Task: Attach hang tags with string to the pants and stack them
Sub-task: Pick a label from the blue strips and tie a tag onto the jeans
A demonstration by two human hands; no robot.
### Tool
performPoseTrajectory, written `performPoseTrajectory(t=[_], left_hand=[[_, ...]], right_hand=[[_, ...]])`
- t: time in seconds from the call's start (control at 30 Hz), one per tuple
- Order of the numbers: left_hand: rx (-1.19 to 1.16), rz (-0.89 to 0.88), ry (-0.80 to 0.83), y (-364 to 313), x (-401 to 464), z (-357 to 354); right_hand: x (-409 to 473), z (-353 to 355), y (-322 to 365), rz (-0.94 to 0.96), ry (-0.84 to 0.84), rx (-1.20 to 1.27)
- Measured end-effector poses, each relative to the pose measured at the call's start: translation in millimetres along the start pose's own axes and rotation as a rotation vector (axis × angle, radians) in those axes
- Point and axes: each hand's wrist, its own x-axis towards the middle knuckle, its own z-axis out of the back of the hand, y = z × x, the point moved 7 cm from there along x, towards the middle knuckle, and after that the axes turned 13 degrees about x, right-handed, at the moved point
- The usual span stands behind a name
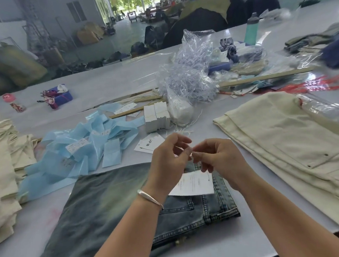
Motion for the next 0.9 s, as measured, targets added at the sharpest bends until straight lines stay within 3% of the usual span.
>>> performPoseTrajectory(t=[0.1,0.17,0.3,0.43,0.5,0.6,0.73,0.8,0.9], left_hand=[[-0.006,0.004,0.016,-2.0,-4.7,-10.8],[-0.017,0.026,0.033,1.5,-9.1,-18.5],[0.088,0.117,0.114,29.8,-24.9,-35.7],[0.245,0.305,0.152,75.1,-43.0,-46.4],[0.296,0.38,0.161,93.7,-48.9,-48.0],[0.31,0.439,0.164,112.0,-50.0,-48.1],[0.365,0.428,0.16,130.2,-32.1,-45.9],[0.471,0.35,0.222,137.7,-16.2,-51.2],[0.541,0.347,0.373,154.2,7.5,-65.6]], right_hand=[[-3.8,13.7,-7.0,-0.034,-0.052,-0.014],[-5.8,29.5,-2.9,0.025,-0.155,-0.182],[-20.0,70.6,33.0,0.318,-0.493,-0.613],[-37.4,94.9,68.5,0.625,-0.704,-0.749],[-38.0,94.0,72.4,0.689,-0.679,-0.744],[-31.1,72.1,55.9,0.693,-0.488,-0.686],[-12.8,43.5,-19.5,0.323,-0.193,-0.587],[-10.6,35.5,-59.3,0.138,-0.122,-0.54],[-12.5,29.3,-98.0,0.014,-0.09,-0.572]])
